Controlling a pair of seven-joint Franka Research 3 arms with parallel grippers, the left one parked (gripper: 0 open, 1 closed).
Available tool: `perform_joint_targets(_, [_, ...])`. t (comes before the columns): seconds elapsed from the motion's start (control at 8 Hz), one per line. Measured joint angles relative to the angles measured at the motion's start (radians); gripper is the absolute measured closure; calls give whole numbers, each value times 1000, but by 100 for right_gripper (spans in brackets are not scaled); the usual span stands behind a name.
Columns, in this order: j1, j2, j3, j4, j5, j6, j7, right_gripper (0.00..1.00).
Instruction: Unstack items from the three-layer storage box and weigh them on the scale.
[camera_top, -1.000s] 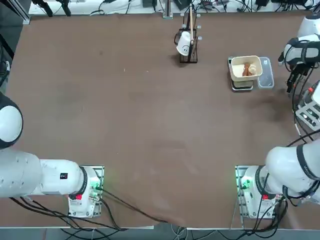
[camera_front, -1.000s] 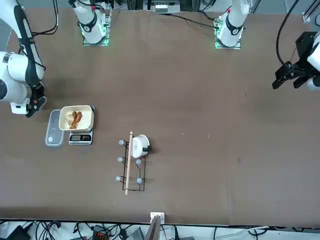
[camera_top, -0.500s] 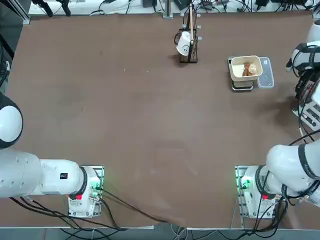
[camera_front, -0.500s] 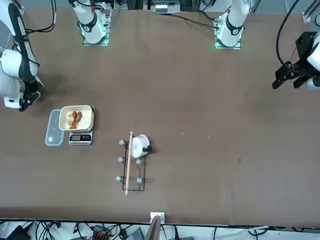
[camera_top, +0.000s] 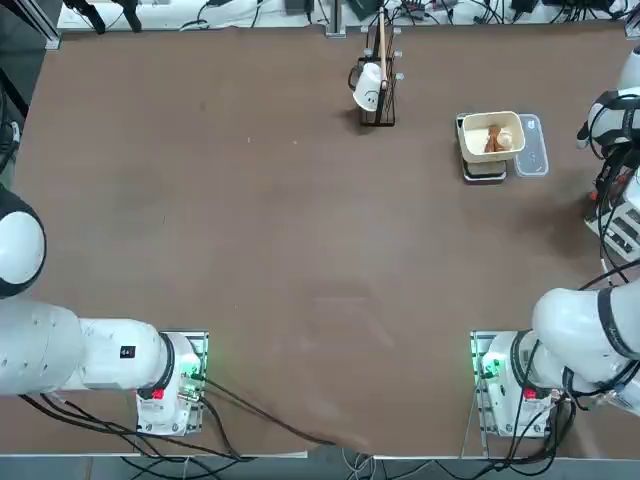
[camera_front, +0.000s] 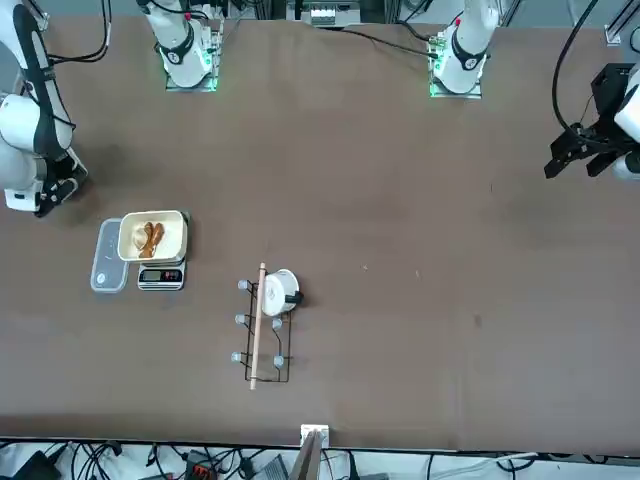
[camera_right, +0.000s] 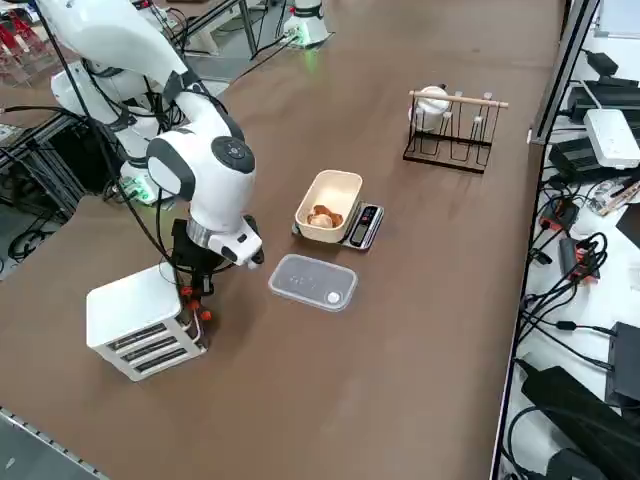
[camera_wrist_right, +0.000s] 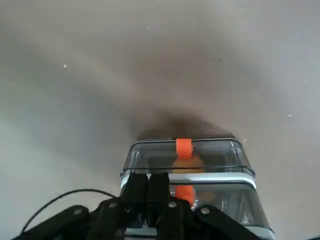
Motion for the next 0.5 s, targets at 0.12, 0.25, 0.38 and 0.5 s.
perform_joint_targets(0.12, [0,0,0,0,0,0,0,97])
perform_joint_targets(0.25, [0,-1,2,0,0,-2,0,96])
perform_joint_targets(0.38, [0,-4,8,2,0,-4,1,95])
perform_joint_targets(0.5, [0,-6,28,10,13,-4,2,93])
